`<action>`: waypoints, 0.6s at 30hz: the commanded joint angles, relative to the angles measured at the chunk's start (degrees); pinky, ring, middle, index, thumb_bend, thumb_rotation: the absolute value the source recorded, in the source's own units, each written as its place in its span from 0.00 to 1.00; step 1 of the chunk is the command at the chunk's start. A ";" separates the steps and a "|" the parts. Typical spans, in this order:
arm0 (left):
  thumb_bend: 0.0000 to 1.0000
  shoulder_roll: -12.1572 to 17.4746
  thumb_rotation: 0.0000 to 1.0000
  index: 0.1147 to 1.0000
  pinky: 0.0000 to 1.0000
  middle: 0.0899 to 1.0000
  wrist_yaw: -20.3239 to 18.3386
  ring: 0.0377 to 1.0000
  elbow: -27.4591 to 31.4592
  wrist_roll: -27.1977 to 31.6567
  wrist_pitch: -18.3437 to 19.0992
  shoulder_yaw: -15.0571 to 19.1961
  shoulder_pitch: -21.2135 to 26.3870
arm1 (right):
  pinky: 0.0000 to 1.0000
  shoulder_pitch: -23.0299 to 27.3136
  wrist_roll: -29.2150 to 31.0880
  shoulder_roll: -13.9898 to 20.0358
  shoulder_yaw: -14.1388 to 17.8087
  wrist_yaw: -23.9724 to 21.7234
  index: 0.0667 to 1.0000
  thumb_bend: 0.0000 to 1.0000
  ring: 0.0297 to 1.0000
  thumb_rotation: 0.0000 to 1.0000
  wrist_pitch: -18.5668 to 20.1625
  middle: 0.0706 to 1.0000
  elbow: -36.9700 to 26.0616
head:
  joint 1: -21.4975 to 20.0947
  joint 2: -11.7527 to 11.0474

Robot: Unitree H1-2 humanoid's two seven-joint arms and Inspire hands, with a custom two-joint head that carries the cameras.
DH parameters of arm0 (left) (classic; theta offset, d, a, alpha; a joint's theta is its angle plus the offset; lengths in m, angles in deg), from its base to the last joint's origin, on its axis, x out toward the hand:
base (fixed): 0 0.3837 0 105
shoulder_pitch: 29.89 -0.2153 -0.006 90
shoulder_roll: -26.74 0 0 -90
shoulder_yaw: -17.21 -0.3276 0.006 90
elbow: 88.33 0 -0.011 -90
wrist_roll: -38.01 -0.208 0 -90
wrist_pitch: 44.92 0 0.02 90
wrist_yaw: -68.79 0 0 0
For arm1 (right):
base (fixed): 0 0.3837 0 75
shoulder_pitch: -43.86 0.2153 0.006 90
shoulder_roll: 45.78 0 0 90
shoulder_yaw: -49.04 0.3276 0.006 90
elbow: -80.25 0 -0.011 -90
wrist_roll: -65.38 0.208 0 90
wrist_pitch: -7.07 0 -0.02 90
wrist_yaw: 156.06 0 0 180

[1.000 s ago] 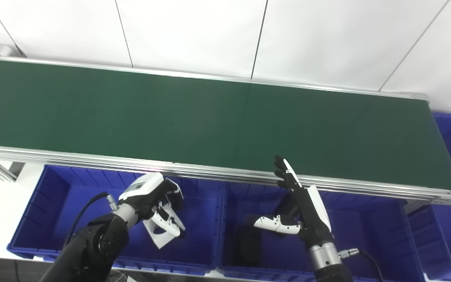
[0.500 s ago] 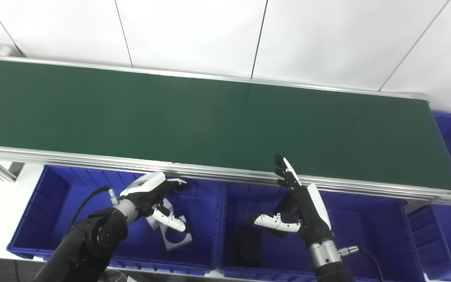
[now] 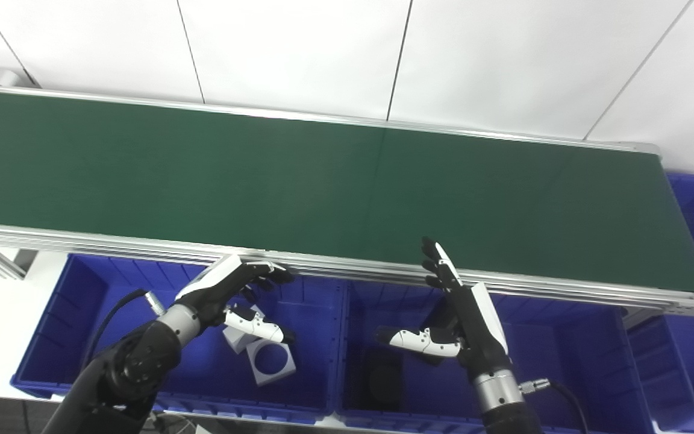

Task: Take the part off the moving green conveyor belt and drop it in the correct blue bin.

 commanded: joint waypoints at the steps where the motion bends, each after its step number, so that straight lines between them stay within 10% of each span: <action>1: 0.90 -0.56 0.34 0.74 0.70 0.79 1.44 0.80 1.76 3.62 -3.03 1.47 -0.12 | 0.84 0.03 0.38 -0.25 -0.16 0.26 0.98 0.93 0.92 0.33 -0.37 0.96 -1.04 | -0.03 -0.18; 18: 0.88 -4.29 0.25 0.87 0.79 0.89 1.39 0.86 -2.87 22.79 -16.49 7.73 -4.38 | 0.91 -0.86 6.16 0.37 -0.63 -1.55 0.98 0.91 0.92 0.28 -2.71 0.93 0.03 | -3.26 -3.39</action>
